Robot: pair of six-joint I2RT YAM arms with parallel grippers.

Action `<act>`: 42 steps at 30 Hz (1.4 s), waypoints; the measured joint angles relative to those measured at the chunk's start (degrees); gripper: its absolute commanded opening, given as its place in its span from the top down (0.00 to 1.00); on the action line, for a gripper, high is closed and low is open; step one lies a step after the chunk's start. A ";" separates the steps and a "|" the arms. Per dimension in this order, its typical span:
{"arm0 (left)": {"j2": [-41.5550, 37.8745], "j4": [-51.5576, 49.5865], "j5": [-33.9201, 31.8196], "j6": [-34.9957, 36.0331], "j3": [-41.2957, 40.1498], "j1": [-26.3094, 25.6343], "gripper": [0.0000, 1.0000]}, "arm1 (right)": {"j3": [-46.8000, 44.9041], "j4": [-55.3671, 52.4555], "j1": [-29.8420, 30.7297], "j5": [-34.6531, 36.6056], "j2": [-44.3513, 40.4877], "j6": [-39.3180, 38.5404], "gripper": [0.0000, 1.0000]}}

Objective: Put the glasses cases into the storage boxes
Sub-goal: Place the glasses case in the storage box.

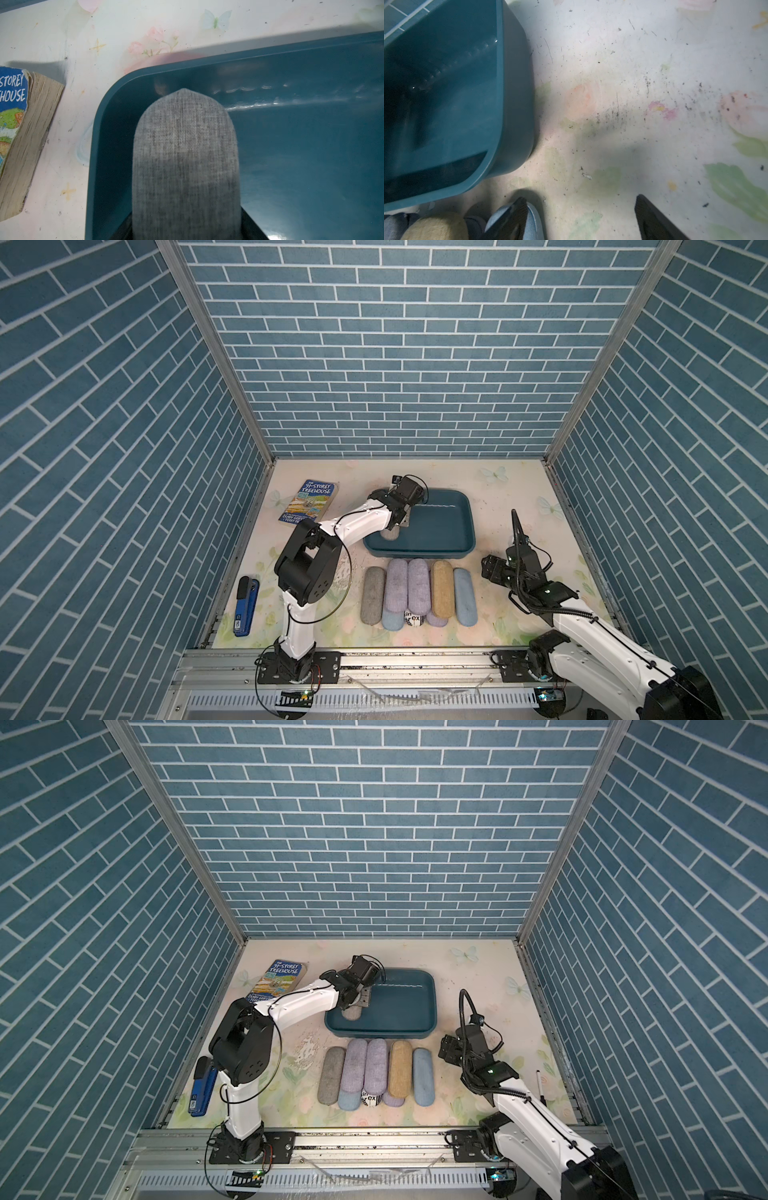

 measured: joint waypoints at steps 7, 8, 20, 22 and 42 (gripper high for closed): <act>2.97 -1.25 -1.68 0.02 0.66 0.96 0.36 | -0.37 0.31 0.00 0.17 1.11 0.02 0.18; 3.19 -1.36 -1.88 0.00 0.66 1.01 0.36 | -0.37 0.44 0.00 0.15 1.29 0.02 0.18; 3.50 -2.93 -3.80 -0.50 0.81 1.64 0.33 | -0.39 0.33 0.00 0.31 -0.87 0.04 0.18; 3.50 -3.23 -4.24 -0.76 0.81 1.84 0.32 | -0.52 0.17 0.00 0.42 -1.62 0.11 0.18; 3.43 -3.85 -3.30 -1.86 1.29 2.45 0.20 | -1.92 -0.44 0.00 0.55 -1.88 0.46 0.18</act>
